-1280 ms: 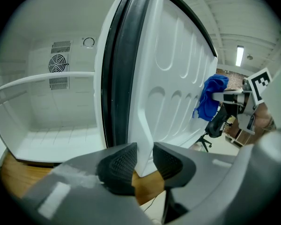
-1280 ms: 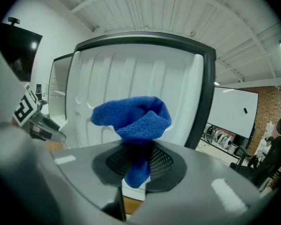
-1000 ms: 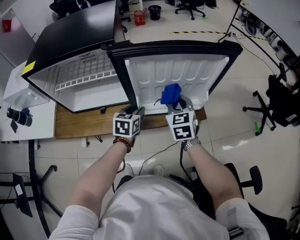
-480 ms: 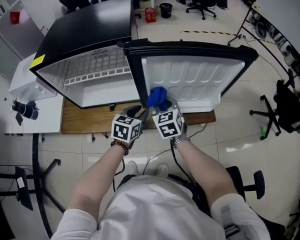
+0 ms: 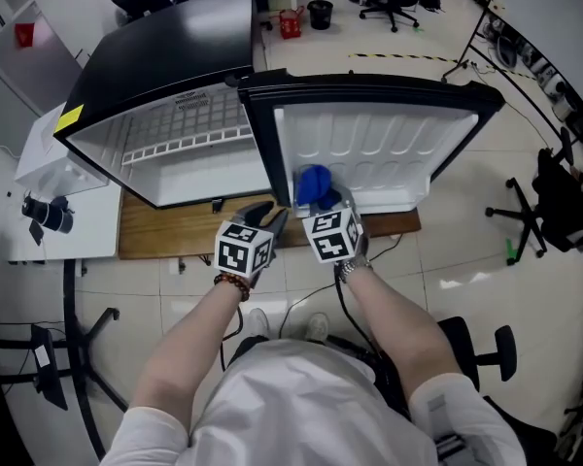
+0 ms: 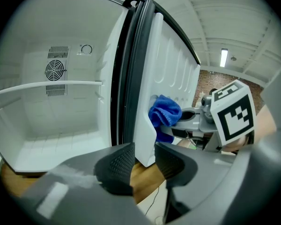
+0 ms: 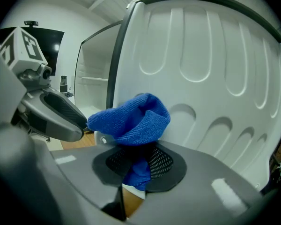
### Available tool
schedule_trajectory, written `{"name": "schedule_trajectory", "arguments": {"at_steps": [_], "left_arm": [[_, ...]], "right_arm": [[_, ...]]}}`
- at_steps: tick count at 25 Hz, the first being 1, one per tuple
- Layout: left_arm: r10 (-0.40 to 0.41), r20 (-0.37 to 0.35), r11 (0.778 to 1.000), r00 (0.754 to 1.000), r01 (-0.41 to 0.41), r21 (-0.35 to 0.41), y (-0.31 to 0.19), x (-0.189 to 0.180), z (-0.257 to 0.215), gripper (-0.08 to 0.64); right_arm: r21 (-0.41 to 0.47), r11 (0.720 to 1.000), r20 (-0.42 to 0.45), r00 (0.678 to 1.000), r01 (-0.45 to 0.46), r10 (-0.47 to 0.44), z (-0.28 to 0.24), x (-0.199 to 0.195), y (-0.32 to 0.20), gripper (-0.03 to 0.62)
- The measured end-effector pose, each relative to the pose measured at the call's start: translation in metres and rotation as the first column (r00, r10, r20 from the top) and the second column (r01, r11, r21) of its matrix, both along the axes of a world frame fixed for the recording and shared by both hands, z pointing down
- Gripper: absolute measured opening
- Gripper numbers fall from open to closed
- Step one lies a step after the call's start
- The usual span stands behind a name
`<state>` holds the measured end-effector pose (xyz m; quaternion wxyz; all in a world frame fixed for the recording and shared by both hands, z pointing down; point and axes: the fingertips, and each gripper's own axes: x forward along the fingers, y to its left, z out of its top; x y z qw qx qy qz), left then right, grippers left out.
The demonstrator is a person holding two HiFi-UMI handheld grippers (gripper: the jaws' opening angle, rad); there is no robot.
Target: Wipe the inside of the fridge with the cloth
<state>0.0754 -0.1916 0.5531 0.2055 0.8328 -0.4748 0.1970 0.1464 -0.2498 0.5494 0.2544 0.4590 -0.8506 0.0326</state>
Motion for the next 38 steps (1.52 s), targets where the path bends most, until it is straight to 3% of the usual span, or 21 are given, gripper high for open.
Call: {"name": "schedule_trajectory", "arguments": {"at_steps": [18, 38], "left_arm": [[-0.034, 0.028, 0.999, 0.999, 0.033, 0.041, -0.007, 0.013, -0.006, 0.132], [-0.083, 0.071, 0.994, 0.994, 0.077, 0.074, -0.016, 0.023, -0.010, 0.110]], "right_arm": [[0.018, 0.986, -0.020, 0.986, -0.168, 0.168, 0.001, 0.101, -0.012, 0.066], [0.025, 0.936, -0.033, 0.935, -0.352, 0.352, -0.004, 0.209, -0.026, 0.066]]}}
